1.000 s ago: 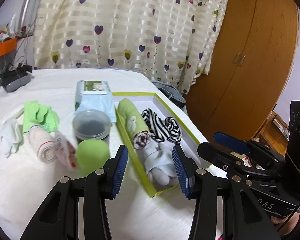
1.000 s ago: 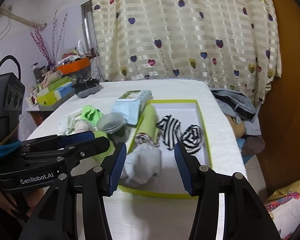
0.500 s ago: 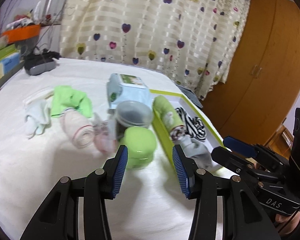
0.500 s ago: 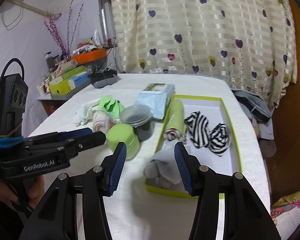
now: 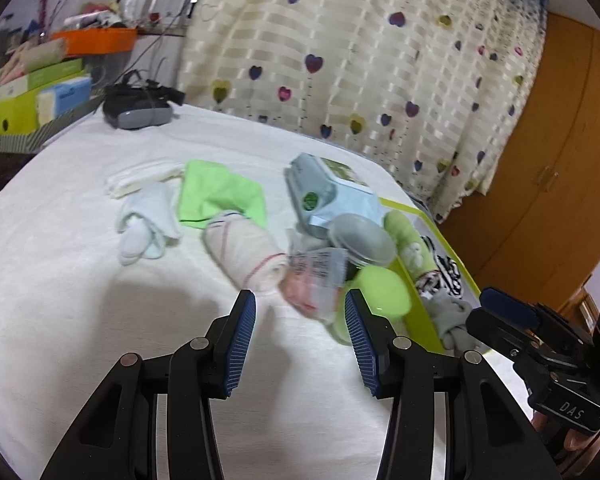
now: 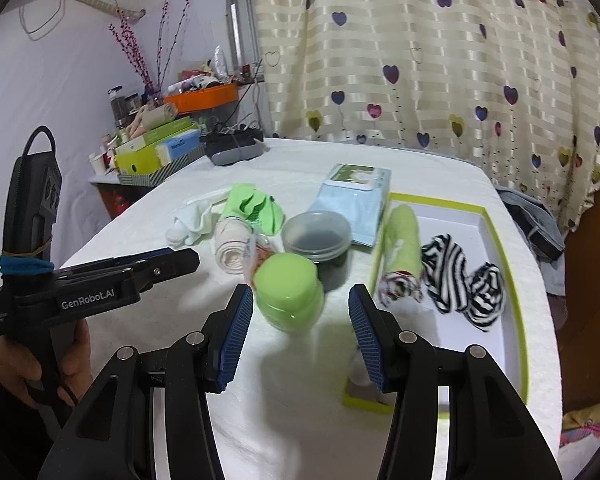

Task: Organize soft objects
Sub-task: 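Move the left tool to the clear bag of orange items and grasp it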

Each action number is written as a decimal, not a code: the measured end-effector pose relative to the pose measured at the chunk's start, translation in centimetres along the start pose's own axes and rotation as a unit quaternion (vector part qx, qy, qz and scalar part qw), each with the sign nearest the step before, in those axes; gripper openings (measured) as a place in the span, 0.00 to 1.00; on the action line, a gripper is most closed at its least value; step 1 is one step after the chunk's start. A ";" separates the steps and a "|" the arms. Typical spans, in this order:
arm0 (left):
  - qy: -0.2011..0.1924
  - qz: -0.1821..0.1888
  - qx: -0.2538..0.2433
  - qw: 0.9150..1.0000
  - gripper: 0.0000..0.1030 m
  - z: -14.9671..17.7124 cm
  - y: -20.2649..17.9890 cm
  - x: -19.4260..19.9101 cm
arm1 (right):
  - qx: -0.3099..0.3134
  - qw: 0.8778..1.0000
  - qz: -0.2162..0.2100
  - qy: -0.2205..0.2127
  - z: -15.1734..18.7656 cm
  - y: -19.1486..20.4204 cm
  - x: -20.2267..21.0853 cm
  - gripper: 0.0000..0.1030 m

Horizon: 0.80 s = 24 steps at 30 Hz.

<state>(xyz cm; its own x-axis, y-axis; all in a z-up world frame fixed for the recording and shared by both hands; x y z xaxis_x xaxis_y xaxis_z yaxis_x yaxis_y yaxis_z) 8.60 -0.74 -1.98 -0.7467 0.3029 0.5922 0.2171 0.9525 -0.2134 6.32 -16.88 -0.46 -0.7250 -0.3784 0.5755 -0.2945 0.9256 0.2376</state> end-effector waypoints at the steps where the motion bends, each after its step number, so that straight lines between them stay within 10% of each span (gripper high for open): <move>1: 0.001 -0.001 0.002 1.000 0.44 0.0 0.2 -0.1 | 0.001 1.000 -0.001 0.001 -0.1 0.1 -0.1 0.50; 24: 0.069 0.037 0.043 0.996 0.48 -0.6 -0.3 -6.8 | -0.019 1.000 -0.007 0.004 -0.7 -1.8 -1.3 0.50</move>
<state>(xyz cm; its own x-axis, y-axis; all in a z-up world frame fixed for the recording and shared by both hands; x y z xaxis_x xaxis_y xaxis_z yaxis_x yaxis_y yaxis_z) 14.03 -3.03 -5.49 -0.6357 0.3799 0.6720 0.2103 0.9228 -0.3228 8.24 -18.05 -1.10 -0.7162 -0.3920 0.5774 -0.2813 0.9193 0.2751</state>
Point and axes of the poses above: each gripper's, at about its wrist camera, not at the fingertips, and x roughly against the way its jaws point, y to its left, z to its underside, the point moved 4 cm from there along -x, roughly the way its jaws point, and after that the axes turned 10 degrees about -x, right-handed, at the moved point
